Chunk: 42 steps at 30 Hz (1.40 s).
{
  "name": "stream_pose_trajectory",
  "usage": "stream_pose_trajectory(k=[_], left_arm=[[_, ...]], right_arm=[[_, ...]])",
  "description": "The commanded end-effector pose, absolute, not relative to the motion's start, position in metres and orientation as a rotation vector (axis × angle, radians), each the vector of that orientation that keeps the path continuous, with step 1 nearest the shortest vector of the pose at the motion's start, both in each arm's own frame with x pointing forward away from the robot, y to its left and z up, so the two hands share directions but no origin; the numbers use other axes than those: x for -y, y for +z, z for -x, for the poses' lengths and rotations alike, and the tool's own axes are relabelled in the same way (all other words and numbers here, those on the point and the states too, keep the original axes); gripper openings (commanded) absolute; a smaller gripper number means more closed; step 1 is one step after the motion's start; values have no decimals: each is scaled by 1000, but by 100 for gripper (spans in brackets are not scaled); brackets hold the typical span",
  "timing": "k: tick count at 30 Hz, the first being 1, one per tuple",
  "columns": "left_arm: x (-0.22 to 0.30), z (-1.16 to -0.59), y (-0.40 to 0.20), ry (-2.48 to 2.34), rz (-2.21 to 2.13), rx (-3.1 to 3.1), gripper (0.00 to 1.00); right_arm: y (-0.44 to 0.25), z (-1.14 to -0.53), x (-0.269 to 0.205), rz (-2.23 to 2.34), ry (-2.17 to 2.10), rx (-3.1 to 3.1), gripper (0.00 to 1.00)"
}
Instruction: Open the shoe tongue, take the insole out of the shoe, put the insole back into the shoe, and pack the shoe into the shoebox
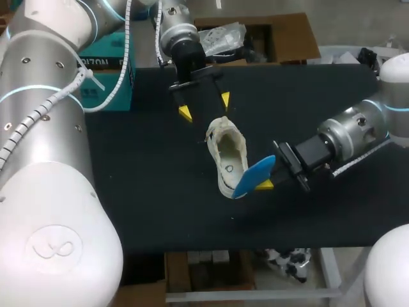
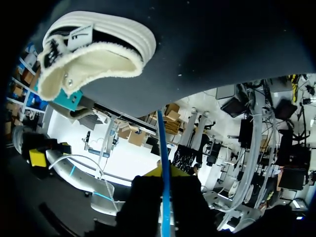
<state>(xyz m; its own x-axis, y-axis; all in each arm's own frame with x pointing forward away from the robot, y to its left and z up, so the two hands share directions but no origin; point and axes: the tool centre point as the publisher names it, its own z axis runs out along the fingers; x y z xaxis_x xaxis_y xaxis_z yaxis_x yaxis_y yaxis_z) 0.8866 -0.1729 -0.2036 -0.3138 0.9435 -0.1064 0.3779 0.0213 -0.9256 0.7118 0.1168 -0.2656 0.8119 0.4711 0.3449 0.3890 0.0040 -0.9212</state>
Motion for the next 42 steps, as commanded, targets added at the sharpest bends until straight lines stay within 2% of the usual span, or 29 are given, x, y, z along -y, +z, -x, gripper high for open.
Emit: stream_pose_trajectory(k=[1,17,34,38,42], left_arm=[[173,-889,-205,1286,1349,1729,100],[173,-889,-205,1286,1349,1729,100],[155,-803,-210,1671,1099,2338,100],[161,-796,-208,1653,880,2541,100],[161,-796,-208,1653,880,2541,100]], right_arm=[[-266,-712,-115,1605,73,696,0],[-266,-712,-115,1605,73,696,0],[-263,-745,-123,1665,-135,483,0],[-266,-755,-125,1660,-168,416,0],[-266,-755,-125,1660,-168,416,0]])
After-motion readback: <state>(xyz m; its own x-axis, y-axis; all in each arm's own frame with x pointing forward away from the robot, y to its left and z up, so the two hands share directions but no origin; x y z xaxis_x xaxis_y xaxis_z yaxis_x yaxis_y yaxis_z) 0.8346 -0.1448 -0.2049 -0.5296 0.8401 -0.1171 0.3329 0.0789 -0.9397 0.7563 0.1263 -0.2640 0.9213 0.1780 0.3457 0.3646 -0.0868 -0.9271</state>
